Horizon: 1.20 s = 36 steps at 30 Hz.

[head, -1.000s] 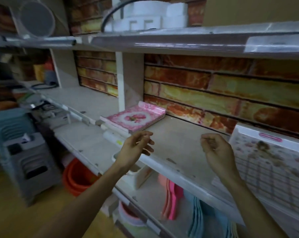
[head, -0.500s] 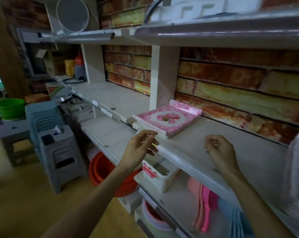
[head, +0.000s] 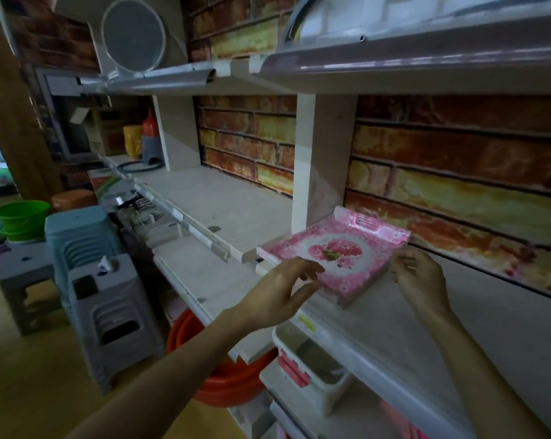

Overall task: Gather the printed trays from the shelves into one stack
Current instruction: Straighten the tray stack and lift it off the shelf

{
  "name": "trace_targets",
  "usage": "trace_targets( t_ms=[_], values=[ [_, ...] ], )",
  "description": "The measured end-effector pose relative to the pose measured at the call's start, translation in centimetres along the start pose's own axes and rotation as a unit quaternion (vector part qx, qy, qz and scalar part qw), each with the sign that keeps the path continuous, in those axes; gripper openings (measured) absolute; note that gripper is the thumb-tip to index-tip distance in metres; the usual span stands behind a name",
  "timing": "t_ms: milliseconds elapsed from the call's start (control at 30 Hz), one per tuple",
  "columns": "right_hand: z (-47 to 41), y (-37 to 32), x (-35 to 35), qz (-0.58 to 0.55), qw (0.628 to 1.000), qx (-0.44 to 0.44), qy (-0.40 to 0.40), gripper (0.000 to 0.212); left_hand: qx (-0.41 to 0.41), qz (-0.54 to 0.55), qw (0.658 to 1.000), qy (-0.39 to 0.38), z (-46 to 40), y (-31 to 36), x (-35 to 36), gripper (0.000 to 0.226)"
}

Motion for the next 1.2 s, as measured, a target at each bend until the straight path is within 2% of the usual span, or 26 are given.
trace_targets(
  t_ms=[100, 267, 333, 367, 467, 633, 733, 800, 900, 1000, 1067, 1133, 1200],
  values=[
    [-2.3, 0.3, 0.5, 0.008, 1.0, 0.03, 0.004, 0.015, 0.072, -0.125, 0.989, -0.028, -1.9, -1.5, 0.8, 0.035],
    [-5.1, 2.2, 0.5, -0.003, 0.998, 0.061, 0.014, 0.01, 0.15, -0.239, 0.957, -0.074, -4.2, -3.6, 2.9, 0.042],
    [-5.8, 3.0, 0.3, -0.001, 0.998, 0.069, 0.017, 0.004, 0.163, -0.258, 0.947, -0.099, -4.8, -4.6, 3.8, 0.047],
    [-6.0, 3.2, 0.2, 0.002, 0.997, 0.071, 0.015, 0.008, 0.17, -0.267, 0.942, -0.111, -5.0, -5.2, 4.4, 0.048],
    [-6.3, 3.9, 0.0, 0.009, 0.996, 0.081, 0.03, 0.008, 0.209, -0.292, 0.924, -0.13, -5.3, -6.5, 6.1, 0.042],
    [-6.0, 4.6, 0.0, 0.034, 0.99, 0.123, 0.056, 0.018, 0.255, -0.282, 0.917, -0.12, -5.6, -7.6, 7.1, 0.027],
    [-6.4, 5.9, 0.3, 0.04, 0.985, 0.157, 0.053, 0.018, 0.282, -0.283, 0.909, -0.119, -5.9, -7.7, 7.1, 0.026],
    [-7.1, 7.2, 0.8, 0.03, 0.982, 0.18, 0.038, 0.027, 0.297, -0.281, 0.906, -0.109, -6.4, -7.4, 6.6, 0.028],
    [-7.2, 7.0, 1.9, -0.076, 0.973, 0.214, 0.037, 0.033, 0.314, -0.273, 0.906, -0.076, -7.6, -6.7, 5.0, 0.029],
    [-7.9, 6.3, 3.9, -0.226, 0.943, 0.244, 0.014, 0.037, 0.326, -0.27, 0.905, -0.046, -8.9, -5.9, 3.3, 0.028],
    [-8.7, 5.8, 5.3, -0.296, 0.922, 0.25, -0.028, 0.047, 0.333, -0.265, 0.904, -0.034, -9.5, -5.6, 2.4, 0.028],
    [-10.0, 6.7, 6.1, -0.336, 0.91, 0.24, -0.051, 0.065, 0.343, -0.263, 0.901, -0.034, -10.0, -5.3, 2.0, 0.029],
    [-11.1, 7.4, 6.4, -0.322, 0.911, 0.251, -0.064, 0.068, 0.355, -0.265, 0.896, -0.039, -10.1, -5.3, 1.9, 0.028]
  ],
)
Point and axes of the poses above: each hand's wrist, its own z-axis away from the middle knuckle, its own x-axis out of the palm, y = z × x, the point moved 6 cm from there along -z, towards the middle knuckle, and after that the axes turned 13 degrees about -y, right-handed, at the moved point
